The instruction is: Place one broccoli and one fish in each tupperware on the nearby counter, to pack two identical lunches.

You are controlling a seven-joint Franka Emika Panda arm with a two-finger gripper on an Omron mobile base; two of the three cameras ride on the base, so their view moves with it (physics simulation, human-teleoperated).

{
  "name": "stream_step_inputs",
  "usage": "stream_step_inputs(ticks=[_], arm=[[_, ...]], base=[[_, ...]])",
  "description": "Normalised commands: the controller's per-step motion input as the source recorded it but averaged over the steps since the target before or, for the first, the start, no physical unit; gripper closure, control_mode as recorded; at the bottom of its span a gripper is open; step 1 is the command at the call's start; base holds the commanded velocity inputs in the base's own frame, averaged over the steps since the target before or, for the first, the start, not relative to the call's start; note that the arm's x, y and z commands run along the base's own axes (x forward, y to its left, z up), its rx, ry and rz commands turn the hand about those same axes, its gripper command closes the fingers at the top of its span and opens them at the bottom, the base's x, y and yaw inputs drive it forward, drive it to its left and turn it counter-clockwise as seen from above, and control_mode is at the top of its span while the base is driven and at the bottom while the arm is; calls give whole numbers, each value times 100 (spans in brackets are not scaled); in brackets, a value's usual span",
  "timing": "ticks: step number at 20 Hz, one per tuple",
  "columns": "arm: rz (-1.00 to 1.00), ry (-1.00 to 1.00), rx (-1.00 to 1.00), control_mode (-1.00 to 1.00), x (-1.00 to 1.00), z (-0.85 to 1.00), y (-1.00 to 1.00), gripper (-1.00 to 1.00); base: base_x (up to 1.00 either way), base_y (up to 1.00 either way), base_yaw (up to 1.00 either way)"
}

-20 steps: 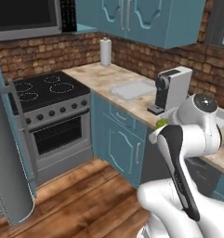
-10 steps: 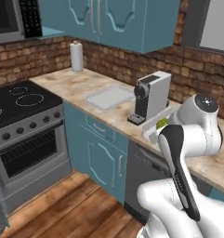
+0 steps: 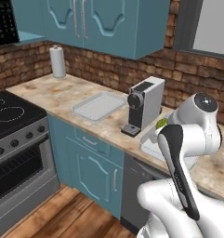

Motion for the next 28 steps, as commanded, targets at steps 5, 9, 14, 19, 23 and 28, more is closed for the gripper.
stream_step_inputs(ticks=[5,9,14,19,23,28], arm=[[0,0,0,100,0,0,0,100],[-6,0,0,-100,11,0,-12,100],[-27,0,0,-100,40,-7,-51,100],[-25,8,5,-100,44,-7,-55,100],[-13,22,19,-100,46,-21,-62,100],[-3,10,13,-100,43,-39,-26,100]], base=[[53,-48,-25],[38,-34,-19],[0,0,0],[0,0,0],[0,0,0],[0,0,0]])
